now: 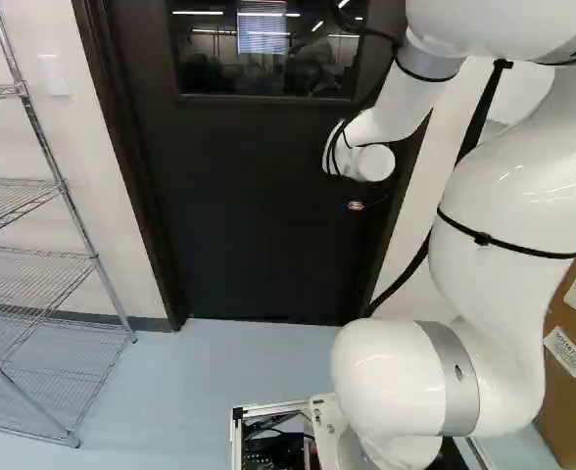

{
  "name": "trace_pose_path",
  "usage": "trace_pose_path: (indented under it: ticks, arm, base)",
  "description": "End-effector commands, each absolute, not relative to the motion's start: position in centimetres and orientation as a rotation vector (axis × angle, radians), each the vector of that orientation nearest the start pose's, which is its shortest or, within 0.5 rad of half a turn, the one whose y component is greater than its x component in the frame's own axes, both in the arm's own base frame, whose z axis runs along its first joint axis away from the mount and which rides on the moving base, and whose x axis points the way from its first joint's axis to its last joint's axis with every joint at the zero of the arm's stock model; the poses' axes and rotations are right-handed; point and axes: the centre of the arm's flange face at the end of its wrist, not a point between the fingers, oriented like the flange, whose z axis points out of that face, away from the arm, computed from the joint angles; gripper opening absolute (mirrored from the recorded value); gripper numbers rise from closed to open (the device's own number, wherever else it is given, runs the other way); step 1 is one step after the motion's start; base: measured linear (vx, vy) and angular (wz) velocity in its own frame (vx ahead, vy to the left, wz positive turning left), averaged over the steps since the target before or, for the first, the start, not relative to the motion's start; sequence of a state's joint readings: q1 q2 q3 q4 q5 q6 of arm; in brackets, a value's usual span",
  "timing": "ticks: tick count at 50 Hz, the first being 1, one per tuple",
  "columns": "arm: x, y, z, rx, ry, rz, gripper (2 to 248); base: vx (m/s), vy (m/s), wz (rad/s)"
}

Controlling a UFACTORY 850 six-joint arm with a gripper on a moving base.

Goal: Open the door and move inside

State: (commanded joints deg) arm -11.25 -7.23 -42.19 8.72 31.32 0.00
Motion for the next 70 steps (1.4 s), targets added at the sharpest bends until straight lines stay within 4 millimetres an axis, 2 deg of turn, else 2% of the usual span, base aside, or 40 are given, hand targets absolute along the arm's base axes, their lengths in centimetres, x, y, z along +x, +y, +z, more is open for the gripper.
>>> trace_pose_path:
  ticks: [38,51,70]
  arm:
    - [56.5,-12.8,44.7,-2.655,0.530,-1.802,247]
    - [58.9,-12.9,44.4,-2.643,0.518,-1.816,247]
    - [60.9,-11.8,44.2,-2.628,0.484,-1.822,247]
  base:
    - [0.000,0.000,0.000]
    - [0.000,0.000,0.000]
    - [0.000,0.000,0.000]
